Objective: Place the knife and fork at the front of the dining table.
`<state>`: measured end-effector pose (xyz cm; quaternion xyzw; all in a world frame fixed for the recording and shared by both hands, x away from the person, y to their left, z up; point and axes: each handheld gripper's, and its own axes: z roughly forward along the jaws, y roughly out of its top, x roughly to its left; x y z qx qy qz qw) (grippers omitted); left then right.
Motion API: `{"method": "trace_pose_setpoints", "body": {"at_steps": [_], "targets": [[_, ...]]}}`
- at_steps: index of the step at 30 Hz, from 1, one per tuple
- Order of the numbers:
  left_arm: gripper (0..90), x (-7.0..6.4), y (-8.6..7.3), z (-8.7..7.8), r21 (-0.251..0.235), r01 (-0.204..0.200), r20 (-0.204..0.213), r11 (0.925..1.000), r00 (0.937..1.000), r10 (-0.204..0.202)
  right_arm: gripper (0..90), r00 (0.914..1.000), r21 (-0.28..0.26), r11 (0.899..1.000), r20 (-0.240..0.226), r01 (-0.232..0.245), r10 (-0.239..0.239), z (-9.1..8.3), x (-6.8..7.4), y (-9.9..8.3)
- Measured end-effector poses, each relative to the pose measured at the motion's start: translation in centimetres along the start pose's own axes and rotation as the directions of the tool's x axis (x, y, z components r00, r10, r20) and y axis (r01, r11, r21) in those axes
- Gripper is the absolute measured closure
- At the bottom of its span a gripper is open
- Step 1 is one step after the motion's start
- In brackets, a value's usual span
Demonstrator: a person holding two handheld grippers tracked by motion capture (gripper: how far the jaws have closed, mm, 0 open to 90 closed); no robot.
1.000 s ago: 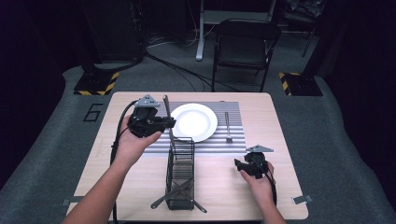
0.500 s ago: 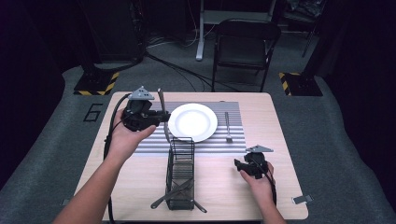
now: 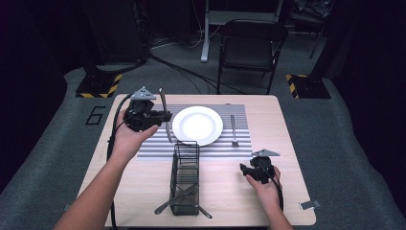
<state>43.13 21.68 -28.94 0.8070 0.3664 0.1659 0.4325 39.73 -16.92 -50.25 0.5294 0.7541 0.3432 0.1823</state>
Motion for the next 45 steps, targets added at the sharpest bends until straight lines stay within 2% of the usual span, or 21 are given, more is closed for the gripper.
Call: {"method": "trace_pose_setpoints", "body": {"at_steps": [9,16,26,36,45], "targets": [[81.5,1.4,-0.7,0.1,-0.010,0.020,-0.035,0.9997,0.9992,-0.021,50.1,1.0000,0.005,1.000,-0.003,-0.006,0.006,0.1,0.0,0.0],[81.5,2.0,-1.2,0.3,-0.015,0.036,-0.047,0.9992,0.9982,-0.037,50.0,1.0000,0.007,1.000,-0.003,-0.006,0.006,0.2,0.1,-0.1],[81.5,3.3,-2.7,1.1,-0.014,0.068,-0.077,0.9976,0.9946,-0.069,49.7,1.0000,0.011,1.000,-0.007,-0.007,0.007,0.3,0.1,-0.1],[81.6,4.1,-5.0,2.4,-0.004,0.082,-0.099,0.9966,0.9917,-0.083,49.0,1.0000,0.009,1.000,-0.004,0.001,-0.001,0.2,0.0,-0.1],[81.7,5.3,-7.5,3.4,0.008,0.110,-0.131,0.9939,0.9855,-0.108,48.9,1.0000,0.009,1.000,-0.003,-0.009,0.009,0.3,0.1,-0.1]]}}
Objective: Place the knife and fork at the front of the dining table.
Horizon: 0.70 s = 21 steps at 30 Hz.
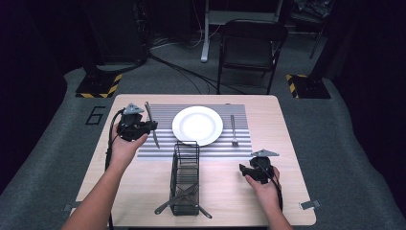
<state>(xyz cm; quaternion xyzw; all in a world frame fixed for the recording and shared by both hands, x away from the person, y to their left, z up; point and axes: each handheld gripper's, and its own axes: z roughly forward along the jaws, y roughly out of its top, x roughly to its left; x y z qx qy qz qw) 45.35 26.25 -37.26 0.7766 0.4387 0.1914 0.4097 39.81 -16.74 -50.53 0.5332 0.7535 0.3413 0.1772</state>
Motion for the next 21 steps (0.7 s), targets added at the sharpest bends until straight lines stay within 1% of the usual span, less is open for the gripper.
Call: {"method": "trace_pose_setpoints", "body": {"at_steps": [4,8,10,11,12,14,16,17,21], "targets": [[81.6,0.5,-0.8,0.5,-0.001,0.005,-0.017,1.0000,0.9998,-0.005,49.0,1.0000,0.000,1.000,0.001,0.001,-0.001,0.0,0.0,0.0],[81.7,0.7,-1.3,0.8,0.001,0.007,-0.021,1.0000,0.9998,-0.007,49.0,1.0000,0.000,1.000,-0.004,0.007,-0.007,-0.1,-0.1,0.0],[81.7,0.8,-1.6,1.0,0.009,0.006,-0.023,0.9999,0.9997,-0.006,48.9,1.0000,0.001,1.000,-0.005,0.005,-0.005,-0.1,-0.2,0.0],[81.7,1.0,-2.0,1.3,0.013,0.014,-0.024,0.9998,0.9996,-0.013,49.0,1.0000,0.000,1.000,-0.006,-0.002,0.002,0.0,-0.2,0.0],[81.7,1.0,-2.1,1.4,0.020,0.019,-0.025,0.9996,0.9995,-0.018,49.0,1.0000,0.001,1.000,-0.006,0.004,-0.004,0.0,-0.2,0.0],[81.7,1.2,-2.4,1.5,0.019,0.023,-0.029,0.9995,0.9993,-0.023,49.0,1.0000,0.002,1.000,-0.005,0.006,-0.006,0.0,-0.2,0.0],[81.7,1.4,-2.8,1.7,0.017,0.038,-0.032,0.9992,0.9988,-0.037,48.9,1.0000,0.003,1.000,-0.007,0.004,-0.004,0.0,-0.2,0.0],[81.7,1.5,-3.2,1.8,0.026,0.042,-0.035,0.9988,0.9985,-0.041,49.0,0.9999,0.003,1.000,-0.008,0.007,-0.007,0.0,-0.1,0.0],[81.7,1.7,-3.6,2.1,0.027,0.044,-0.032,0.9987,0.9986,-0.043,49.0,1.0000,0.004,1.000,-0.007,0.006,-0.006,0.0,-0.2,-0.1]]}}
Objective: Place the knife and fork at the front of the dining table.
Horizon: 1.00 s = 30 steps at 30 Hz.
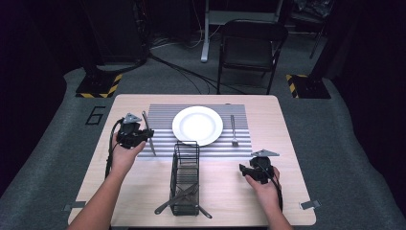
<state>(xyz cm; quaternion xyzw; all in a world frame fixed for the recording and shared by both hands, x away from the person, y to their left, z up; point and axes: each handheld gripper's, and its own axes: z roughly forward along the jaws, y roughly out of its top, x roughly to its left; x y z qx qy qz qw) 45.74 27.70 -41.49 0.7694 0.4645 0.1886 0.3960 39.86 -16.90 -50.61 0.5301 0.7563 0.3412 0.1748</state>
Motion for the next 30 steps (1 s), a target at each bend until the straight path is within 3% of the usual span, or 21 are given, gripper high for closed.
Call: {"method": "trace_pose_setpoints", "body": {"at_steps": [8,17,22,30], "targets": [[81.6,0.1,0.1,0.3,-0.009,0.027,-0.012,0.9996,0.9996,-0.028,49.0,1.0000,0.001,1.000,0.000,-0.003,0.003,0.0,0.1,0.0],[81.3,0.3,0.4,0.5,0.020,0.037,-0.058,0.9991,0.9977,-0.036,49.0,1.0000,0.004,1.000,-0.002,-0.004,0.004,0.1,0.1,-0.1],[80.9,0.8,0.7,0.9,0.028,0.057,-0.075,0.9980,0.9956,-0.055,49.0,1.0000,0.005,1.000,-0.002,-0.002,0.002,0.2,0.1,-0.1],[80.8,1.1,1.1,2.5,0.000,0.101,-0.113,0.9949,0.9886,-0.100,49.0,1.0000,0.004,1.000,-0.003,-0.008,0.008,0.2,-0.1,-0.1]]}}
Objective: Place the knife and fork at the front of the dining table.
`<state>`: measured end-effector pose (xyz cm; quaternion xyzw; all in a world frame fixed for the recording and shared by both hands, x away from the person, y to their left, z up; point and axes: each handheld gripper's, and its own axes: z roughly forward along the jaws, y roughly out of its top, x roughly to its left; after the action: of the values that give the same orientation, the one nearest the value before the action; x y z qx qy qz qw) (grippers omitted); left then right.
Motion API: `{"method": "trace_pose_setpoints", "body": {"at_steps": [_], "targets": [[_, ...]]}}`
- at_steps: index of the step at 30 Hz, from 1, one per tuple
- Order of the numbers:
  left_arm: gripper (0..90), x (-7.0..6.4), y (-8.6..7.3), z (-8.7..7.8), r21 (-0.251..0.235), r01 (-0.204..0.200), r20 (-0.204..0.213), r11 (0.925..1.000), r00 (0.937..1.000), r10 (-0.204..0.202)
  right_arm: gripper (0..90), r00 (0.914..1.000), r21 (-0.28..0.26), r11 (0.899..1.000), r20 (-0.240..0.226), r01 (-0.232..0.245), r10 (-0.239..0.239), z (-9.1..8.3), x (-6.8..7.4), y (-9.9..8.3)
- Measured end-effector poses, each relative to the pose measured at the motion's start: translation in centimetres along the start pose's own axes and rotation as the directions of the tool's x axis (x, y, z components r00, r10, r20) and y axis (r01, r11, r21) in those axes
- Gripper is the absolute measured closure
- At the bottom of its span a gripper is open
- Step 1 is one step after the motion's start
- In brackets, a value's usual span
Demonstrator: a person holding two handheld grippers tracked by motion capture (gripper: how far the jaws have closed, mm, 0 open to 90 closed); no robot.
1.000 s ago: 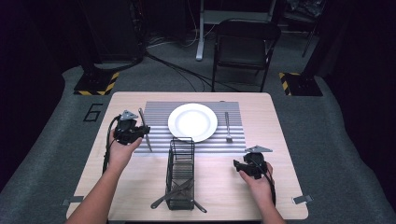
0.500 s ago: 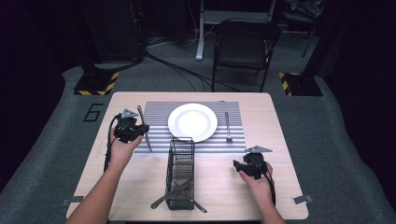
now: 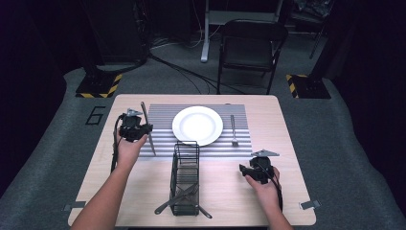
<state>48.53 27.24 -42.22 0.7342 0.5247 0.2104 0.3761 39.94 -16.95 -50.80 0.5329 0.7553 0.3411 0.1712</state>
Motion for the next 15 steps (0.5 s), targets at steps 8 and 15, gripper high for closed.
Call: {"method": "trace_pose_setpoints", "body": {"at_steps": [8,15], "targets": [[81.6,0.0,0.2,1.5,-0.018,0.055,0.010,0.9983,0.9985,-0.055,49.0,0.9999,0.000,1.000,-0.003,-0.015,0.015,0.0,-0.1,0.0],[81.9,0.4,-0.1,3.0,-0.064,0.092,0.031,0.9937,0.9955,-0.090,49.0,1.0000,-0.002,1.000,-0.002,-0.005,0.005,-0.1,-0.3,0.0]]}}
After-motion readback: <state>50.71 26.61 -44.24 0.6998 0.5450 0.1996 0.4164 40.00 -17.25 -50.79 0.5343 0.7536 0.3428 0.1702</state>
